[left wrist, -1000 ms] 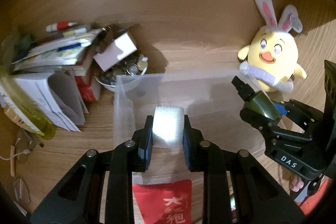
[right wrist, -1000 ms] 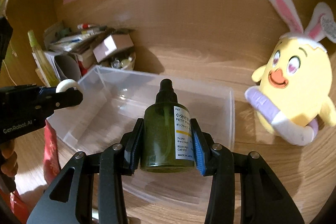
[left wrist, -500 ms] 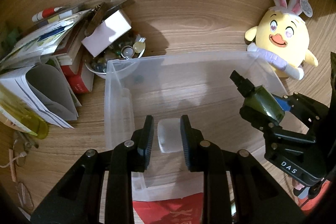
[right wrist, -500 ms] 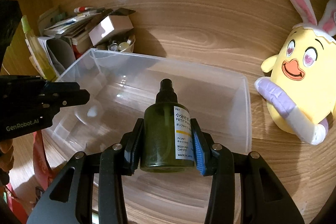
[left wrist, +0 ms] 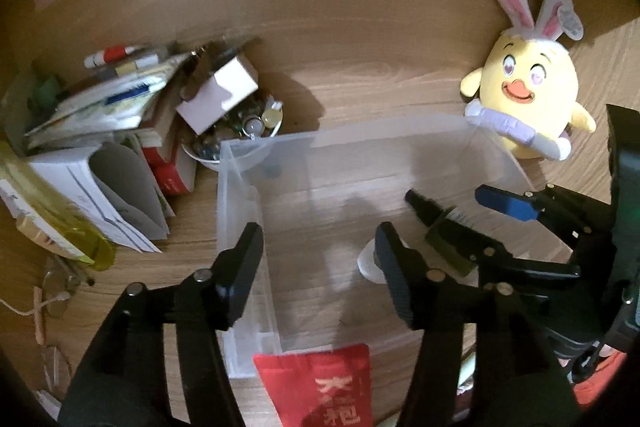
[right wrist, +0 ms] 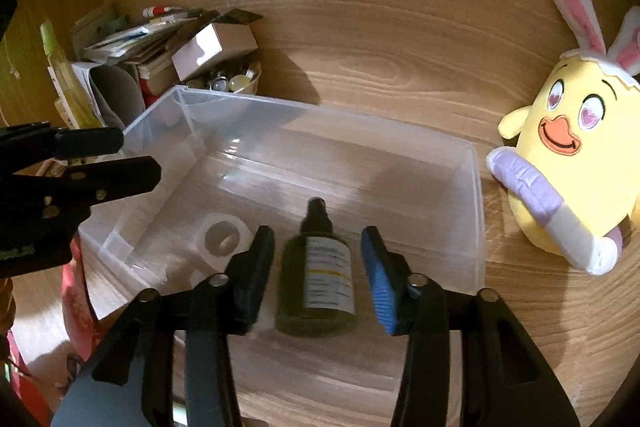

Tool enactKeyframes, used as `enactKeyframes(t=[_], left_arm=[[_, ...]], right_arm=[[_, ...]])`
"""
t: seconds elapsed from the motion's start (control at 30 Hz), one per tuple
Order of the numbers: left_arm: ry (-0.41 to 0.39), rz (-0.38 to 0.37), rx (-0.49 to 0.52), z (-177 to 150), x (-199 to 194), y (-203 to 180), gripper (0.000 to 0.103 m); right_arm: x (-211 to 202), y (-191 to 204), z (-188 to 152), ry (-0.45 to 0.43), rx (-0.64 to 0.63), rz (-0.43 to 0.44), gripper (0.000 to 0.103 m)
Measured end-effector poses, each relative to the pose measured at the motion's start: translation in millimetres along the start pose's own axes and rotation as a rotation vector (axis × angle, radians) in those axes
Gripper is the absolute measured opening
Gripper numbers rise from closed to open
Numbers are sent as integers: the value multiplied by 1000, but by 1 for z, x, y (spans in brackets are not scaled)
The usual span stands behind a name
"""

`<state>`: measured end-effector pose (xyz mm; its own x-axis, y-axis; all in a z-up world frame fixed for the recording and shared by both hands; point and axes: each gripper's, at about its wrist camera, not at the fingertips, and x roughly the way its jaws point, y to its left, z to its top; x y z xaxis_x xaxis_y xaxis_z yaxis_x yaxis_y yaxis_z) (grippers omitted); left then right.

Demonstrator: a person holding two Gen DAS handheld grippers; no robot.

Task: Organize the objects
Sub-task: 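Withdraw both tools from the box toward the red tea bag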

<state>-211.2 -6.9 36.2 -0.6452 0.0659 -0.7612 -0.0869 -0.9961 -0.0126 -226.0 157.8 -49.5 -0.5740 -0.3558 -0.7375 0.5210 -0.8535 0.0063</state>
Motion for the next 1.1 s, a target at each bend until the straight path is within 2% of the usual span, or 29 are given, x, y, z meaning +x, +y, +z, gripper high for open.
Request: enactKeyframes(t=[0.07, 0.17, 0.4, 0.47, 0.6, 0.93, 1.1], left_arm=[[-20, 4, 0, -1, -9, 0, 64], [-53, 16, 1, -3, -22, -2, 71], [-116, 24, -1, -12, -50, -4, 85], [-131, 33, -5, -17, -56, -4, 89], [-151, 58, -6, -31, -66, -3, 93], [-113, 34, -79, -69, -69, 15, 96], [-91, 47, -88, -90, -66, 17, 96]], right_arm=[[-7, 0, 1, -17, 5, -4, 58], [-20, 0, 1, -47, 10, -12, 64], [-48, 0, -3, -88, 8, -7, 68], [-57, 1, -8, -101, 8, -7, 75], [-70, 2, -16, -120, 10, 2, 77], [-90, 13, -49, -122, -6, 18, 78], [-94, 18, -64, -106, -5, 43, 78]])
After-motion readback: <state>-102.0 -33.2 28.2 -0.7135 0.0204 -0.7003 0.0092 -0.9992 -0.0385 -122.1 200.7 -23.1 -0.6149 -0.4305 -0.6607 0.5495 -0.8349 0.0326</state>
